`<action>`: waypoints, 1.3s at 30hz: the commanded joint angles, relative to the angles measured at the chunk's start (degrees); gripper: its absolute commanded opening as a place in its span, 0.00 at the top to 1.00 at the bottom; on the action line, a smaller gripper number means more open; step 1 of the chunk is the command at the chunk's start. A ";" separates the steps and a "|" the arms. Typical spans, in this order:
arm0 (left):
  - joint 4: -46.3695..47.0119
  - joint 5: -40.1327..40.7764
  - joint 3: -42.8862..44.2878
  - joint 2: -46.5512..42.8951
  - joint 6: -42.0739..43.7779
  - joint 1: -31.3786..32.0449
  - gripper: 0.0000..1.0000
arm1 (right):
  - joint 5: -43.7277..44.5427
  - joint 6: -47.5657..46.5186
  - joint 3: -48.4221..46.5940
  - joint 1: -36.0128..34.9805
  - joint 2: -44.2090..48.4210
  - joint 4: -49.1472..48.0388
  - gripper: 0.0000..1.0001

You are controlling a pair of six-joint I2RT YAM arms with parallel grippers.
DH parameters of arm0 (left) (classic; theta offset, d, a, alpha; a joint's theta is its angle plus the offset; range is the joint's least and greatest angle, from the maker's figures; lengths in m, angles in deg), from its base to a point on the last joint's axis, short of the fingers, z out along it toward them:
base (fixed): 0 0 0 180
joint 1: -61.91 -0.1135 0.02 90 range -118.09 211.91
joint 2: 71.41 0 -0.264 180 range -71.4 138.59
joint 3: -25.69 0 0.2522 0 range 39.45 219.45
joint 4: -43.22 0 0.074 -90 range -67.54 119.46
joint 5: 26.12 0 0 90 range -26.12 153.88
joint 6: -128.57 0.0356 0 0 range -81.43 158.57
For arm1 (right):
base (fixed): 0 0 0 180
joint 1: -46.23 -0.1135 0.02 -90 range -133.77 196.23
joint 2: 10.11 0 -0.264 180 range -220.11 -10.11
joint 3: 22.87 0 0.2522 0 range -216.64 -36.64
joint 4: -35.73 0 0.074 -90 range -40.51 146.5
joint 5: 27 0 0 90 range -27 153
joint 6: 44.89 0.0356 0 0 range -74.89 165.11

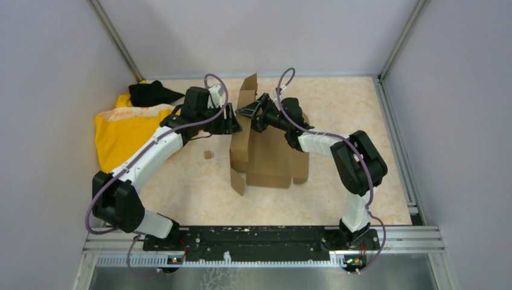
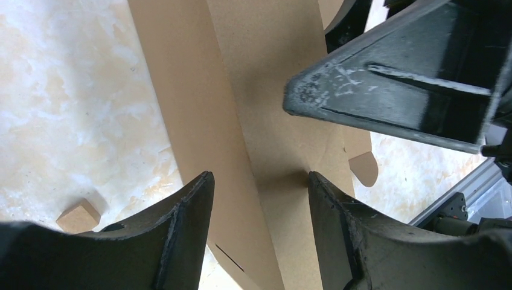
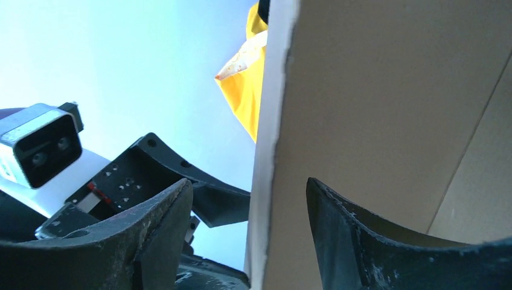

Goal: Fold the paper box

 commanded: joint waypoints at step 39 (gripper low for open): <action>-2.27 6.03 -0.61 2.07 5.30 -0.25 0.36 | 8.74 -19.39 30.80 10.28 6.18 2.51 0.65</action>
